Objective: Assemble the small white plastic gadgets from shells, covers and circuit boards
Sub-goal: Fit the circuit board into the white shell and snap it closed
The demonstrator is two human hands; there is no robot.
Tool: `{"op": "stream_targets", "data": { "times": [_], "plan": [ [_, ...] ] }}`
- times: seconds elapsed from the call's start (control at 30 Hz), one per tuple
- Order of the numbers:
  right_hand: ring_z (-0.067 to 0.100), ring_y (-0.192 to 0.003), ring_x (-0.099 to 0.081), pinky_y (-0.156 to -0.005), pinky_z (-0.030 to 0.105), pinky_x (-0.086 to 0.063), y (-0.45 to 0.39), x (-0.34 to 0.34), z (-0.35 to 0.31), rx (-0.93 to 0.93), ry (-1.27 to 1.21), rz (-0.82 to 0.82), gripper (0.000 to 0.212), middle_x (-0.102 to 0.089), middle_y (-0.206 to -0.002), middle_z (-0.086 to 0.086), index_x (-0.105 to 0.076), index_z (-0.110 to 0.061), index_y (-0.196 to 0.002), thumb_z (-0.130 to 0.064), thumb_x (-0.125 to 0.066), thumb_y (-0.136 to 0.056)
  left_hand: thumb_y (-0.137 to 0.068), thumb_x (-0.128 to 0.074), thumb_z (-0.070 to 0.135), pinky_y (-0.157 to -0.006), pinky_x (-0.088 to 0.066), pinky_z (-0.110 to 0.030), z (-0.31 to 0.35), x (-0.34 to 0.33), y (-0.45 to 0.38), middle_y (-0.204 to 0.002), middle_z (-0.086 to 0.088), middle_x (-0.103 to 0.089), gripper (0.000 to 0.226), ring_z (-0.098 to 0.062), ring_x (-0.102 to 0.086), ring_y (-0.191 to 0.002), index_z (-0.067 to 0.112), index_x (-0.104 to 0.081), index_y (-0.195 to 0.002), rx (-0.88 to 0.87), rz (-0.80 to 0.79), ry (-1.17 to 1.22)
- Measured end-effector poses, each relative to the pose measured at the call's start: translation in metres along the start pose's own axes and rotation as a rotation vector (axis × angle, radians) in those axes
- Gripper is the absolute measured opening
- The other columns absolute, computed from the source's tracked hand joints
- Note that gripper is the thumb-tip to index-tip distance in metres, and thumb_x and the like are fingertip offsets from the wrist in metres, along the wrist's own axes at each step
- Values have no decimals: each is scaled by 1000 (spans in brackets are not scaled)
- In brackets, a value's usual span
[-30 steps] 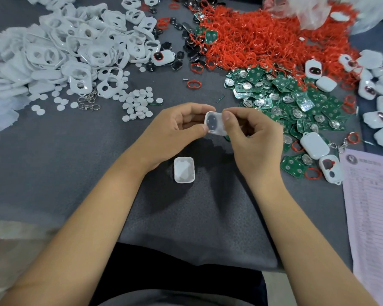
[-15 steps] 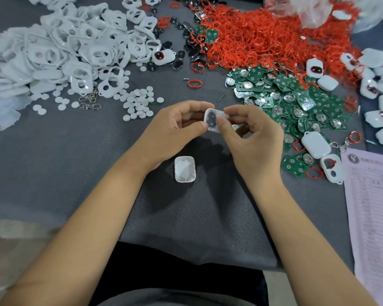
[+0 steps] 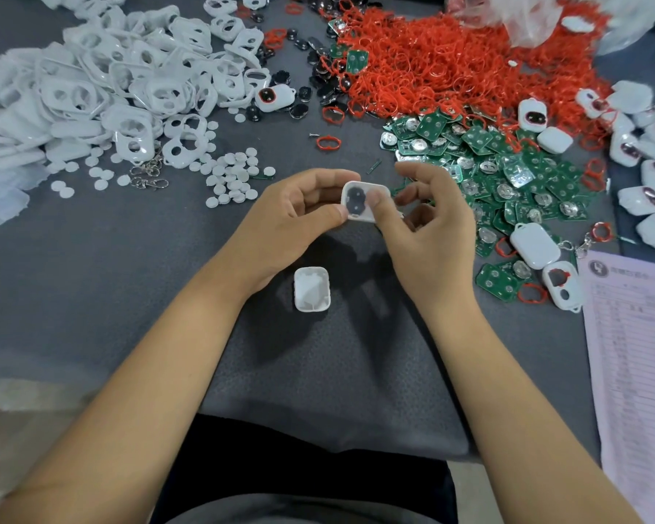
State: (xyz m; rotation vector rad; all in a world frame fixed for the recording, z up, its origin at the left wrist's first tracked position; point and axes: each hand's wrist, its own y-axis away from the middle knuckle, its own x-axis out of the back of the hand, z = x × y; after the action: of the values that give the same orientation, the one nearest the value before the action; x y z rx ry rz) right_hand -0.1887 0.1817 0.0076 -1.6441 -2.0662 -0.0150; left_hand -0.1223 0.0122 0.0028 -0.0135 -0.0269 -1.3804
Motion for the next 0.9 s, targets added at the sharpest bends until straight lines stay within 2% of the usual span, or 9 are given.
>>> {"op": "stream_targets", "data": {
  "times": [0.13, 0.27, 0.33, 0.43, 0.57, 0.67, 0.73, 0.8, 0.9],
  "plan": [
    [1, -73, -59, -70, 13, -45, -4, 3, 1, -64, -44, -48, 19, -68, -93, -4, -70, -10, -117, -14, -67, -99, -100, -58, -5, -103, -53, -31, -1, -1, -1, -125, -5, -74, 36, -17, -67, -119, 11, -65, -132, 13, 19, 46],
    [11, -71, -64, -66, 20, -48, -4, 2, 0, -87, -36, -82, 15, -73, -87, -2, -74, -10, -110, -8, -64, -99, -99, -60, 1, -95, -54, -24, 0, -1, 0, -120, -1, -76, 34, -12, -69, -114, 15, -66, -129, -1, -10, 31],
    [15, -71, -65, -64, 23, -49, -4, 2, -1, -82, -27, -63, 14, -74, -86, -2, -75, -11, -106, -8, -63, -99, -101, -60, 7, -91, -57, -25, 0, -4, 0, -115, -1, -78, 28, -16, -73, -110, 14, -67, -128, 3, 4, 18],
    [10, -75, -67, -68, 21, -51, -3, 1, -2, -54, -7, -42, 13, -73, -86, -7, -75, -10, -106, -9, -64, -99, -106, -59, 18, -77, -61, -26, -2, -11, 0, -100, -2, -79, 20, -22, -78, -90, 13, -70, -122, 9, 39, -20],
    [2, -66, -60, -64, 13, -42, -1, 0, -4, -10, 26, -47, 15, -69, -83, -10, -76, -12, -107, -10, -63, -99, -105, -62, 15, -70, -60, -24, -5, -10, -2, -91, 0, -79, 15, -19, -77, -78, 15, -69, -118, 8, 58, -20],
    [3, -57, -49, -59, 17, -35, -6, 9, 2, -18, 61, 36, 25, -69, -81, -2, -75, -12, -107, -6, -52, -98, -105, -61, 11, -66, -58, -22, -6, -9, -3, -86, 2, -77, 14, -15, -74, -75, 14, -68, -115, 6, 96, 28],
    [3, -66, -56, -64, 20, -42, -9, 16, 7, -30, 114, 69, 32, -70, -87, -3, -74, -12, -108, -3, -47, -94, -105, -59, 9, -65, -57, -22, -6, -8, -3, -84, 3, -76, 14, -14, -72, -74, 11, -68, -115, 17, 115, 47],
    [11, -77, -61, -73, 23, -48, -9, 20, 11, -18, 199, 50, 32, -69, -93, -2, -74, -12, -110, -3, -48, -93, -105, -58, 7, -64, -57, -23, -5, -8, -4, -84, 2, -76, 15, -14, -71, -73, 7, -67, -116, 41, 136, 74],
    [14, -87, -58, -81, 27, -47, -8, 20, 13, 27, 367, -49, 30, -67, -103, 5, -74, -9, -115, -4, -55, -93, -105, -57, 6, -61, -56, -24, -5, -7, -5, -85, 1, -75, 14, -15, -70, -71, 7, -67, -115, 66, 165, 101]
  ]
}}
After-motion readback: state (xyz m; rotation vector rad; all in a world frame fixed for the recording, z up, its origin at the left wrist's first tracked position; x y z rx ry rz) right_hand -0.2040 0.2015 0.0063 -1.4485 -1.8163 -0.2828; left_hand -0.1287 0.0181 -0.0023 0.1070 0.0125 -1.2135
